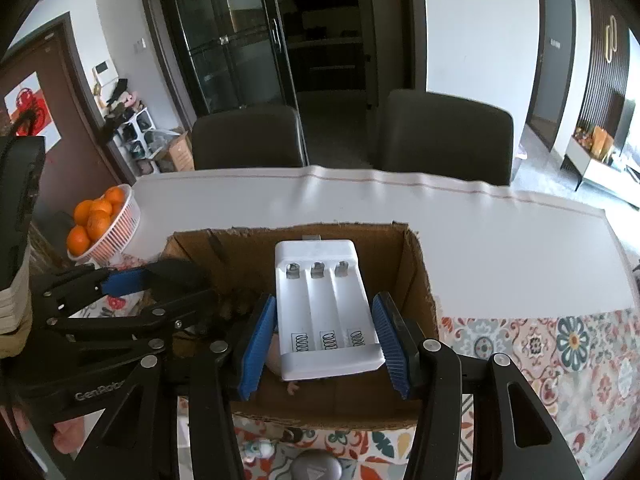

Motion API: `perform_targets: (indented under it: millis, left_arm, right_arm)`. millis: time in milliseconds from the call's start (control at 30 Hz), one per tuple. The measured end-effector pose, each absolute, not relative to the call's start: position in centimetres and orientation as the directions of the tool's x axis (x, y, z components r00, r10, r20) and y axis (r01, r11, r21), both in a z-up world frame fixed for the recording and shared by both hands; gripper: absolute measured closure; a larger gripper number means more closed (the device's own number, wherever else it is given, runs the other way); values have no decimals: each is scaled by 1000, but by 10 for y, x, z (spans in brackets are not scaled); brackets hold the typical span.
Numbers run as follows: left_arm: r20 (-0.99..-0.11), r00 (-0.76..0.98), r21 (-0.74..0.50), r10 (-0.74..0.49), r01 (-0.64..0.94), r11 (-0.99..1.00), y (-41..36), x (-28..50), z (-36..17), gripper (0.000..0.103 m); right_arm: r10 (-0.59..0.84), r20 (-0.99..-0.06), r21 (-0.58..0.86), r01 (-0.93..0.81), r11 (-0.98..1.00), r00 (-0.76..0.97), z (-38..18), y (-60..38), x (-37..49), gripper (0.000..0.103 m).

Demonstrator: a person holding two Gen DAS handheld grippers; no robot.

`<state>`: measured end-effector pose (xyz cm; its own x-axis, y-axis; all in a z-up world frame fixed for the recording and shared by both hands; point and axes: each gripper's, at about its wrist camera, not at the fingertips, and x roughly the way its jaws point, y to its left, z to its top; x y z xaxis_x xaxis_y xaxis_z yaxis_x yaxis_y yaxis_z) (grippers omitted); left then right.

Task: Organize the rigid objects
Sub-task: 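Open both tools to drop the adapter and charger into the box, then withdraw both open tools from the box toward the remaining items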

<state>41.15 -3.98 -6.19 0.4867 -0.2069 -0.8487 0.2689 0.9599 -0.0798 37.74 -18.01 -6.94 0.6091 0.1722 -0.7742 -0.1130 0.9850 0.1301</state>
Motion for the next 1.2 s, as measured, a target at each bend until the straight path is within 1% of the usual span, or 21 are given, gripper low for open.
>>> perform_targets:
  millis: [67, 133, 367, 800, 967, 1067, 1200]
  left_arm:
    - [-843, 503, -57, -192, 271, 961, -39, 409, -59, 39]
    - [-835, 522, -38, -175, 262, 964, -36, 404, -57, 38]
    - [-818, 558, -1, -141, 244, 970, -29, 384, -51, 38]
    - [-776, 625, 43, -90, 194, 980, -7, 340, -26, 37]
    - [-765, 640, 60, -76, 189, 980, 2, 322, -21, 37]
    - [-758, 650, 79, -48, 165, 983, 8, 310, -20, 37]
    - [-760, 649, 74, -39, 146, 987, 14, 296, -24, 36]
  right_arm:
    - [163, -776, 127, -102, 987, 609, -70, -181, 376, 45]
    - [147, -776, 122, -83, 989, 613, -69, -183, 375, 41]
    - [104, -765, 89, -56, 994, 635, -61, -184, 360, 41]
    - [90, -727, 80, -46, 996, 681, -40, -171, 326, 41]
    - [84, -712, 70, -49, 996, 698, -33, -164, 309, 38]
    - [76, -702, 59, -49, 997, 708, -30, -160, 299, 35]
    - [75, -702, 51, -55, 997, 708, -31, -155, 288, 35]
